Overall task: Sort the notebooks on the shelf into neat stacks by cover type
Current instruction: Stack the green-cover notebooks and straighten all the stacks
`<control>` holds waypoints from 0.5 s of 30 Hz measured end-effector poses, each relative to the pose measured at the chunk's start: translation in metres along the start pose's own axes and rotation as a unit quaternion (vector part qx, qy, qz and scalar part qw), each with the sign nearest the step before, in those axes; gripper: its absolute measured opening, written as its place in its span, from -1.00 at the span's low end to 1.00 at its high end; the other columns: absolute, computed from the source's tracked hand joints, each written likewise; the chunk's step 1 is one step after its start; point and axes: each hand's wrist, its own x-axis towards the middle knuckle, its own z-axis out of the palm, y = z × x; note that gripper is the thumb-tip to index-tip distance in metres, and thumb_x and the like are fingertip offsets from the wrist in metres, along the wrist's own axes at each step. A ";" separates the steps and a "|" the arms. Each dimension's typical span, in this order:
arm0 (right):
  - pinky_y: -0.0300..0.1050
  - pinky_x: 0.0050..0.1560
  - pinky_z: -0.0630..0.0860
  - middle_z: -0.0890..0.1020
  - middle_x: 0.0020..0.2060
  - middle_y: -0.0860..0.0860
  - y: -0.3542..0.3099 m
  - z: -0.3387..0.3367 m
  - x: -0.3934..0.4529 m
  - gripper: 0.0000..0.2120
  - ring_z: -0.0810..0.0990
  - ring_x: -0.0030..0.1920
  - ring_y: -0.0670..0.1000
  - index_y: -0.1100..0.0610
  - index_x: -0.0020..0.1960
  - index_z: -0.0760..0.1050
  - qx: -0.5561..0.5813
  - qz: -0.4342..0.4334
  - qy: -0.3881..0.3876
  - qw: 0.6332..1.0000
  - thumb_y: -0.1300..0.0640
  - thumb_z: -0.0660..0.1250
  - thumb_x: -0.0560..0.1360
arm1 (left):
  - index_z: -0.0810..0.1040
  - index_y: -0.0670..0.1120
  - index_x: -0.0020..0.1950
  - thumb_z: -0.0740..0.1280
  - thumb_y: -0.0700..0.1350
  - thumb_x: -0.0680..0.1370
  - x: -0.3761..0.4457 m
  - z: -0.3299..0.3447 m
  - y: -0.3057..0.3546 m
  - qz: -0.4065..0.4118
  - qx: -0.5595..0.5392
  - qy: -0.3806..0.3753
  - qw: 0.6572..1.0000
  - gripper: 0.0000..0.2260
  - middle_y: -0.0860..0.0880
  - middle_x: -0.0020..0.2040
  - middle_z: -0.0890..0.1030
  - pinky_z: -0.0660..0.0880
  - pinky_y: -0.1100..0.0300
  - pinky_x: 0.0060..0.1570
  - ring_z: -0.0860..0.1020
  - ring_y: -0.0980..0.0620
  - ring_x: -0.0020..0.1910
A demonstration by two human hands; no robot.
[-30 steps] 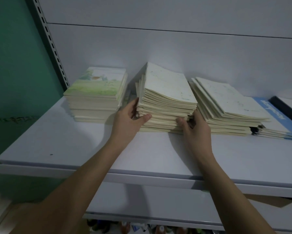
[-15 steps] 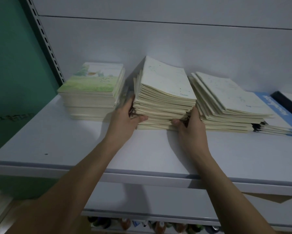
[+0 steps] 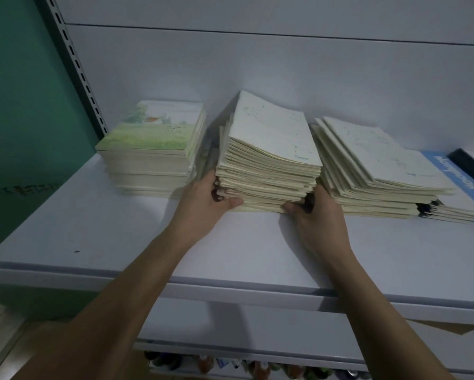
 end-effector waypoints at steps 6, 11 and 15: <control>-0.22 -0.29 0.35 0.54 -0.29 -0.07 0.001 0.001 0.003 -0.85 0.51 -0.23 -0.07 0.13 -0.13 0.41 -0.010 -0.009 -0.007 1.000 0.16 0.39 0.49 | 0.50 0.14 0.16 0.54 -0.26 0.40 0.001 -0.001 -0.002 -0.012 0.004 0.000 1.000 -0.53 0.30 -0.07 0.62 0.50 0.39 0.08 0.61 0.33 -0.04; -0.23 -0.21 0.42 0.60 -0.22 -0.04 -0.003 -0.003 0.014 -0.87 0.56 -0.15 0.00 0.12 -0.02 0.49 -0.013 -0.026 -0.026 0.999 0.23 0.40 0.47 | 0.51 0.03 0.16 0.47 -0.36 0.43 0.009 -0.003 -0.002 -0.033 -0.043 0.004 0.999 -0.58 0.23 -0.07 0.64 0.51 0.36 0.06 0.62 0.28 -0.06; -0.40 -0.23 0.37 0.61 -0.15 -0.07 -0.002 -0.007 0.006 -0.80 0.54 -0.11 -0.04 0.05 0.07 0.47 -0.022 -0.038 -0.041 0.998 0.16 0.40 0.48 | 0.53 -0.01 0.18 0.51 -0.27 0.42 0.004 -0.001 -0.002 -0.031 -0.001 0.033 0.999 -0.61 0.17 -0.02 0.64 0.51 0.33 0.06 0.61 0.21 -0.05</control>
